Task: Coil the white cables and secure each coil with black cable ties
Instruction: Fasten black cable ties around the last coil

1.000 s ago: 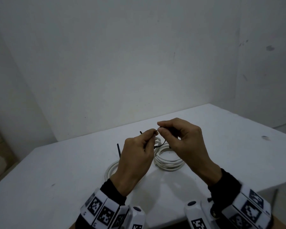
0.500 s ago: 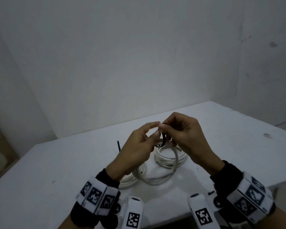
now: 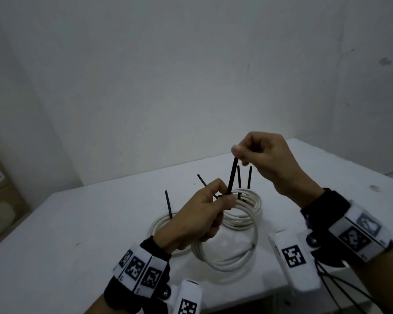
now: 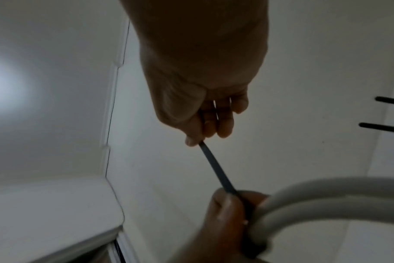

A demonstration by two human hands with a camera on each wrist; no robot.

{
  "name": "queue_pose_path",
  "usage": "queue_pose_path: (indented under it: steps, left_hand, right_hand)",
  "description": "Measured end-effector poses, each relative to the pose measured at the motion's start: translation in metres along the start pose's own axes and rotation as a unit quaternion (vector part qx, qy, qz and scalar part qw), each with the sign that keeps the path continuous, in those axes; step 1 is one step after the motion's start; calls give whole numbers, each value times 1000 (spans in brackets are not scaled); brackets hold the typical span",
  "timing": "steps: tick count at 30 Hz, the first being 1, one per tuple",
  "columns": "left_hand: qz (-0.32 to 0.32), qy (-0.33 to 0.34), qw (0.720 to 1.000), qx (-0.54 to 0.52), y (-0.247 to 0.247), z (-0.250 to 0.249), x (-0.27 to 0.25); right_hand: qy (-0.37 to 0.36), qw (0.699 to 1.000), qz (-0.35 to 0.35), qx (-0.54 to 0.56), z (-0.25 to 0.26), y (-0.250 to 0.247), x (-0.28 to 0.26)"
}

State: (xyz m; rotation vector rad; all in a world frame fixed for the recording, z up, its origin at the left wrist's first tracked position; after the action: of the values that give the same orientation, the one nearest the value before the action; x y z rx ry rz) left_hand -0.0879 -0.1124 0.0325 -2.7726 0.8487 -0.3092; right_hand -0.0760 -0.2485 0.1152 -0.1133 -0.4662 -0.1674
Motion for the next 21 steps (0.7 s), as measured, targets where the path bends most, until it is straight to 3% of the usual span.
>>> queue_pose_path:
  steps: [6, 10, 12, 16, 21]
  left_hand:
    - [-11, -38, 999, -25, -2, 0, 7]
    - [-49, -42, 996, -53, -12, 1, 9]
    - [-64, -37, 995, -63, -16, 1, 10]
    - [-74, -32, 995, -54, -14, 2, 10]
    - [-52, -40, 996, -55, -6, 5, 8]
  right_hand:
    - [12, 998, -9, -60, -4, 4, 13]
    - [66, 996, 63, -6, -16, 19, 4]
    - [58, 993, 98, -26, -18, 33, -6]
    - [8, 989, 60, -138, -20, 37, -10]
    - [49, 996, 53, -45, -32, 36, 1]
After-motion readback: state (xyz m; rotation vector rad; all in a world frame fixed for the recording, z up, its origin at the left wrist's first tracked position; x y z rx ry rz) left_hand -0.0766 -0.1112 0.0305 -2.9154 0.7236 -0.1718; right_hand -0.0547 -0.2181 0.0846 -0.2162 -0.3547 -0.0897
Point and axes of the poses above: each hand's wrist, its own x-axis towards the middle knuckle, its own y-axis out of the palm, z = x × y, the point moved 9 cm from there along x, towards the middle knuckle, and after that the axes turned 8 degrees about y, right-handed, at the moved point
